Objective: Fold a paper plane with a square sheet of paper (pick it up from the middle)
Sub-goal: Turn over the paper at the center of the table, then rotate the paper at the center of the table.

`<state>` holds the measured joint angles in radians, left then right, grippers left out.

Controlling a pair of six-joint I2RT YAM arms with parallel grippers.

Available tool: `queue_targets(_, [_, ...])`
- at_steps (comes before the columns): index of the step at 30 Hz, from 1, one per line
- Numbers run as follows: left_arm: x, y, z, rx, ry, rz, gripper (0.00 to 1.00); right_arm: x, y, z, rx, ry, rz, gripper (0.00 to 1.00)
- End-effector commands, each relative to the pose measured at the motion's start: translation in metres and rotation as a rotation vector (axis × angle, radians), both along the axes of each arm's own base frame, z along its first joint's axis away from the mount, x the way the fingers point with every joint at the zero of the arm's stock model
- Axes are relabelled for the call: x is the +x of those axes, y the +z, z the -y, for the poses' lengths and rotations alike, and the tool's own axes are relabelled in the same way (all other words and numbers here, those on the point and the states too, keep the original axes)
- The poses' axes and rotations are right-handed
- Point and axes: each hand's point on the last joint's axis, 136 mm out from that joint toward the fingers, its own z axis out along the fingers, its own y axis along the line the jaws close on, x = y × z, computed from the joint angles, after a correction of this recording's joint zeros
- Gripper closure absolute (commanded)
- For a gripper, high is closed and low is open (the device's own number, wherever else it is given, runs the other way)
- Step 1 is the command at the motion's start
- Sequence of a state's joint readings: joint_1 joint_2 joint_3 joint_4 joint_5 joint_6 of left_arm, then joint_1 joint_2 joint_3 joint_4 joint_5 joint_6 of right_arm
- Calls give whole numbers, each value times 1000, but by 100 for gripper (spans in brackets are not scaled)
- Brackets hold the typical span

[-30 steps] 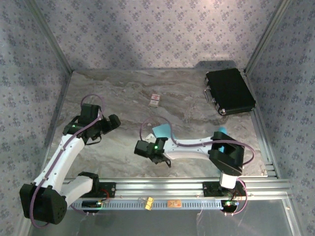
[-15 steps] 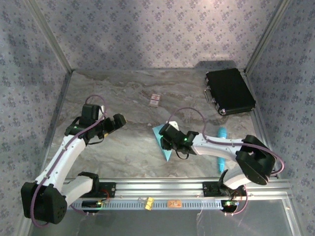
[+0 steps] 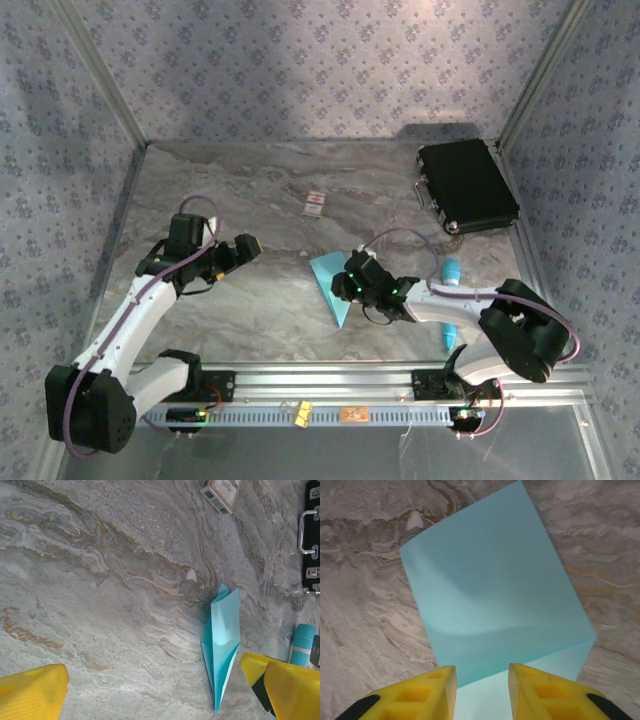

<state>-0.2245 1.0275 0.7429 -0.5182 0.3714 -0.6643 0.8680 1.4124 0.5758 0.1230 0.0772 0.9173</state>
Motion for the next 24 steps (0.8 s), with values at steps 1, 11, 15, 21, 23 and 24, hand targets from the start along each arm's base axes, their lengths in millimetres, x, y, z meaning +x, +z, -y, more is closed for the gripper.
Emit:
queue_targets(1, [3,4,6,-22,-20,9,0,3,8,-9,104,-14,18,67])
queue_targets(11, [7,-3,3,-3,14,-43,0,-3,-3,-3,147,0,3,71])
queue_targets(15, [6,-4,0,-2,38,-51,0,-6,-2,-4,162,25,-4,72])
queue_targets(21, [3,-7,4,-41,46,-66,0,-8,5,-5,169,47,-10,73])
queue_targets(23, [3,-5,5,-50,42,-55,0,-8,8,-5,172,54,-11,73])
queue_targets(24, [3,-3,4,-49,42,-49,0,-9,9,-5,173,57,-6,73])
